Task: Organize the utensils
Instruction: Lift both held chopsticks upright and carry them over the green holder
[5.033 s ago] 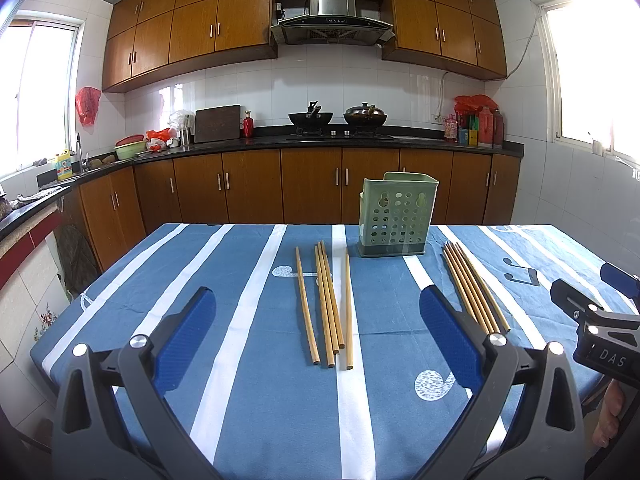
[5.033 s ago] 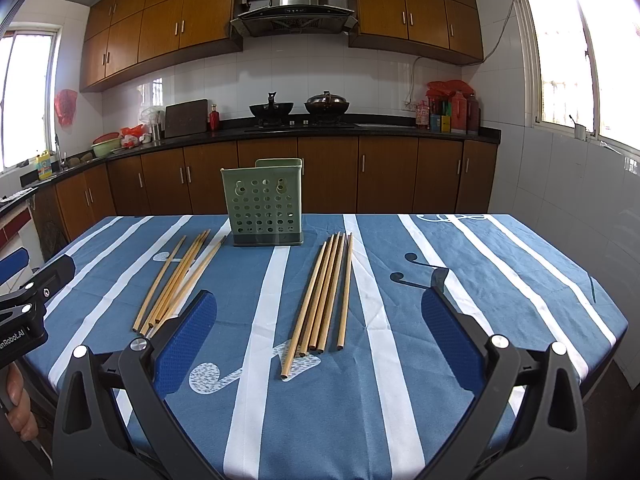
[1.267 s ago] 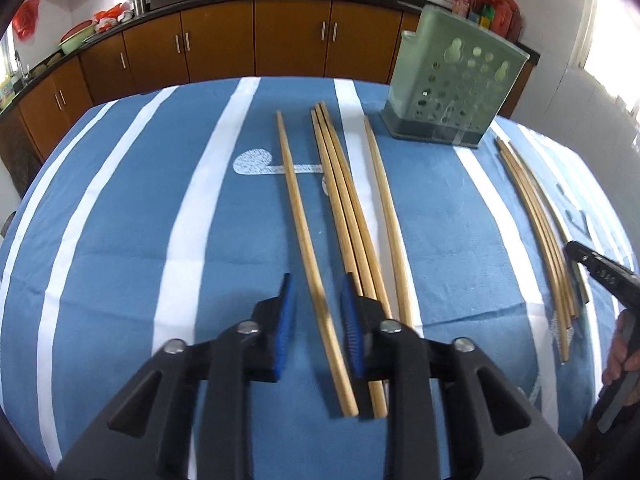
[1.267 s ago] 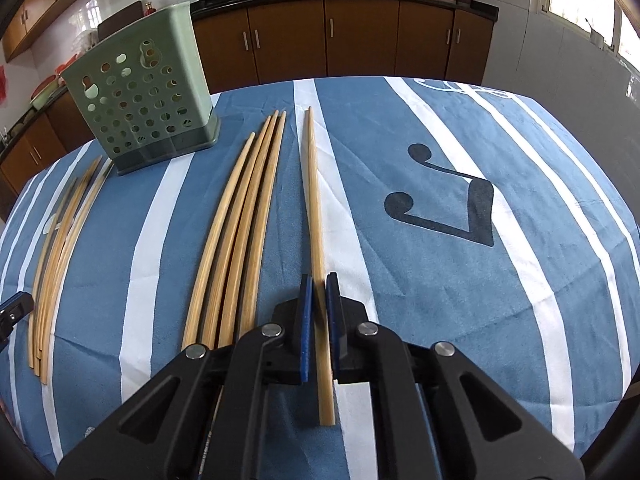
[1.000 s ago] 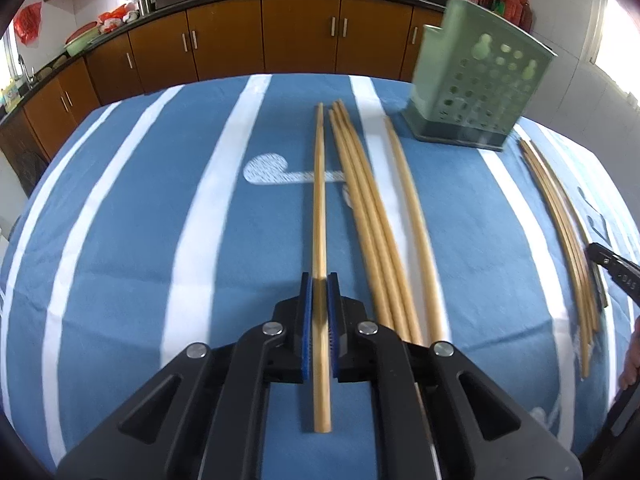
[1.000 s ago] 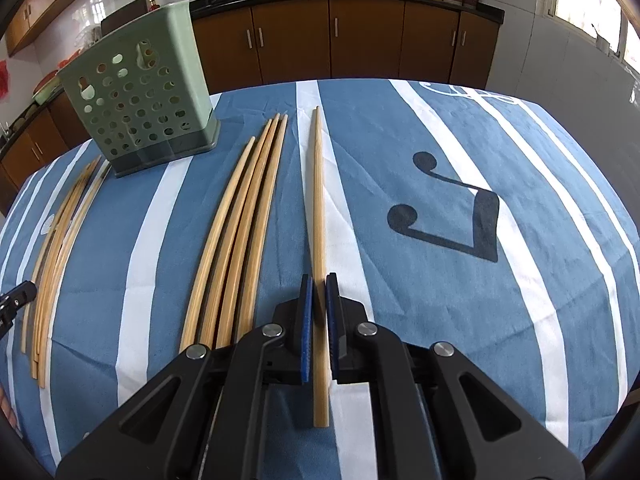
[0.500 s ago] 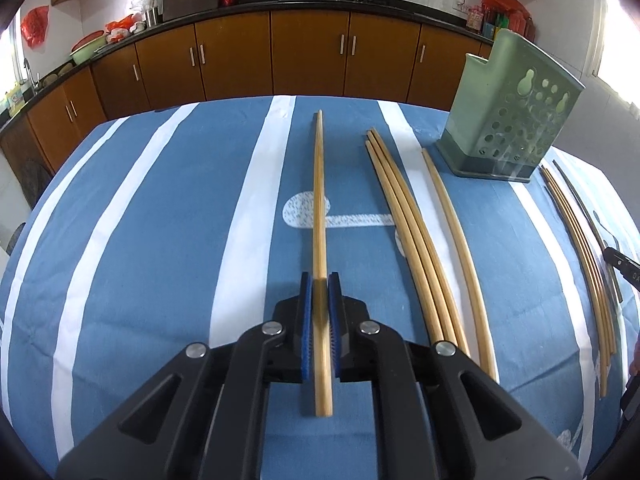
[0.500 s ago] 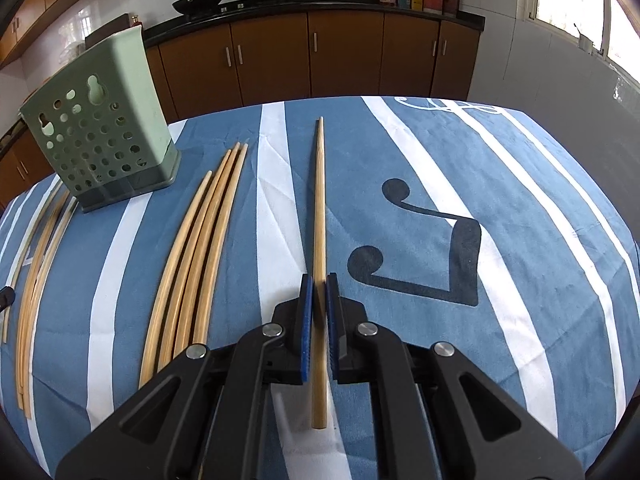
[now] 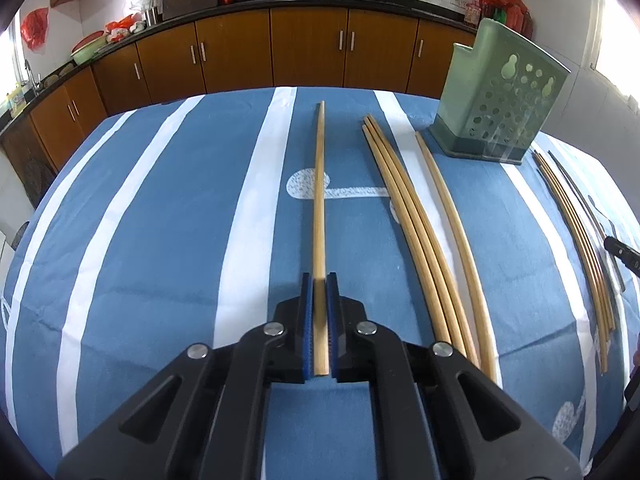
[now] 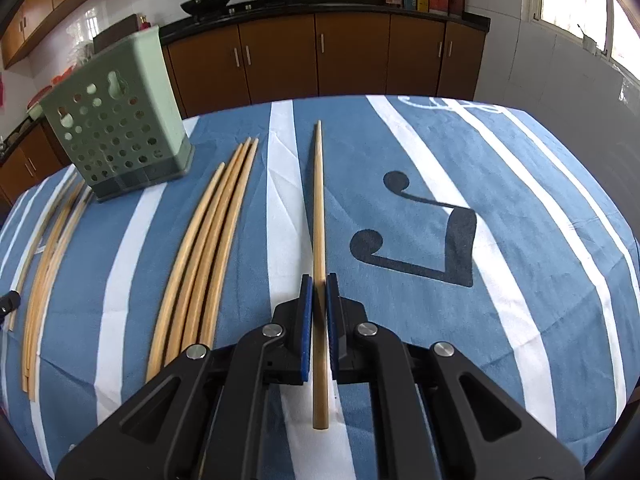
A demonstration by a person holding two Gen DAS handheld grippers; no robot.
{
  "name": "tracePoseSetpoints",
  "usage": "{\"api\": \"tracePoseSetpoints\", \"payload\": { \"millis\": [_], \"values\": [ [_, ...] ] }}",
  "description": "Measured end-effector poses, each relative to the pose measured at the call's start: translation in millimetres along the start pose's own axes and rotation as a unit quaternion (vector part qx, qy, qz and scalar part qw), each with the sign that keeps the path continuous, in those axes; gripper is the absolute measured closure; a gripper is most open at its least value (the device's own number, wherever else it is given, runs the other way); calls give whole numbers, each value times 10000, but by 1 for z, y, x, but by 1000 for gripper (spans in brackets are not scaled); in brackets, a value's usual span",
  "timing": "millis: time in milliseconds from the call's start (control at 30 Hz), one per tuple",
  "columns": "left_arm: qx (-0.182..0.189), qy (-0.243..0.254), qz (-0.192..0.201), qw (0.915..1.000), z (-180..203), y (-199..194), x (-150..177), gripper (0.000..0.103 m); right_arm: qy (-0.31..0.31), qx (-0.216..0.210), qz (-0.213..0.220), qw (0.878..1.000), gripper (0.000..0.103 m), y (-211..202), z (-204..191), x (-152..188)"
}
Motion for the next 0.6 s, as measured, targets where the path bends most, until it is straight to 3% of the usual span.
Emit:
{"api": "tracePoseSetpoints", "payload": {
  "millis": [300,600],
  "values": [
    [199,-169,597,9979,-3,-50,-22,95,90,-75,623,9980,96,-46,8,-22],
    [424,-487,1545,9859,-2,-113,-66,95,270,-142,1350,9904,96,-88,15,-51]
  ]
}}
Point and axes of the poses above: each gripper's, at about its wrist camera, not at the fingertips, and y roughly the way its jaws point, z to its right, x to its underside, the point moved 9 cm from there along y, roughly the way its jaws point, and after that the axes turned 9 degrees about -y, right-handed, at the moved point
